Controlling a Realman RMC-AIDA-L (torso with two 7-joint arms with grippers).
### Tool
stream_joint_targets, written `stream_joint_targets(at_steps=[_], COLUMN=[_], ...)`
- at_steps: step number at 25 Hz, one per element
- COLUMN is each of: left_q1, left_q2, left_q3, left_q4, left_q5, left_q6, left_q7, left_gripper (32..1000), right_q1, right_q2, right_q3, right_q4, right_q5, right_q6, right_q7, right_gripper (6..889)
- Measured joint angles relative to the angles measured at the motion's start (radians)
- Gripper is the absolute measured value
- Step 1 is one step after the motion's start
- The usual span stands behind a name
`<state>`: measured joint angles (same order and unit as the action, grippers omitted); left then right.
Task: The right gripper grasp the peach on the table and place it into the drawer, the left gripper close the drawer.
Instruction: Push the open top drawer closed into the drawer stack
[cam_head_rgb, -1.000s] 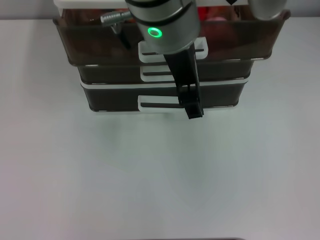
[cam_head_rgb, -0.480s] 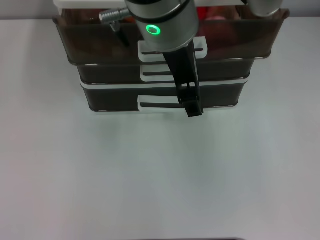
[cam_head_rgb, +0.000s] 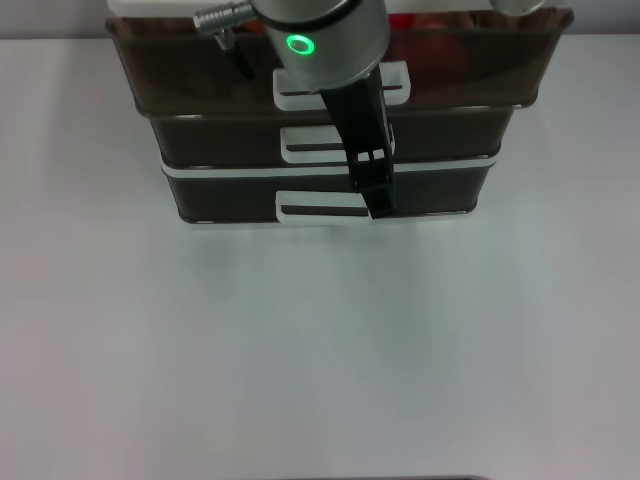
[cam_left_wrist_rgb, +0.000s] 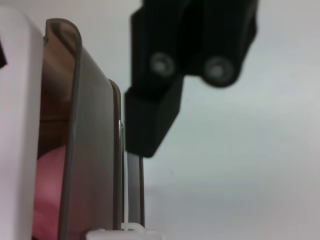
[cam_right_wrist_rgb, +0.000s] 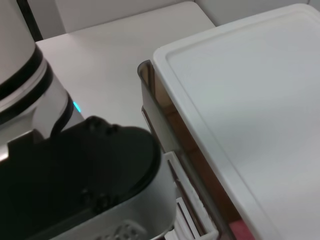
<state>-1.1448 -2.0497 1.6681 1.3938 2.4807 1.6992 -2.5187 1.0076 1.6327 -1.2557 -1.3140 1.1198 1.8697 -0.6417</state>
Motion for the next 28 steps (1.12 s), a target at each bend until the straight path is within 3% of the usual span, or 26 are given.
stream_joint_targets(at_steps=[19,24,28], left_q1=[-0.018,-0.016,0.003], left_q2=[-0.0004,-0.0016,-0.0042], left_q3=[-0.038,-0.033,-0.028], left_q4=[-0.058,-0.038,0.037], left_q5=[0.026,0.023,0.017], left_q6=[-0.051,-0.036,0.005], left_q7=[0.026,0.022,0.008], left_gripper=[746,746,745], right_q1=[-0.003,-0.013,-0.017], right_q2=[-0.004,-0.005,-0.006], right_q3=[-0.002,-0.002,-0.002], right_q4=[0.0,-0.001,-0.001], right_q5=[0.0,0.0,0.0], right_q6=[0.0,0.0,0.0], right_q7=[0.002,0.002,0.002], right_gripper=[715,715,715])
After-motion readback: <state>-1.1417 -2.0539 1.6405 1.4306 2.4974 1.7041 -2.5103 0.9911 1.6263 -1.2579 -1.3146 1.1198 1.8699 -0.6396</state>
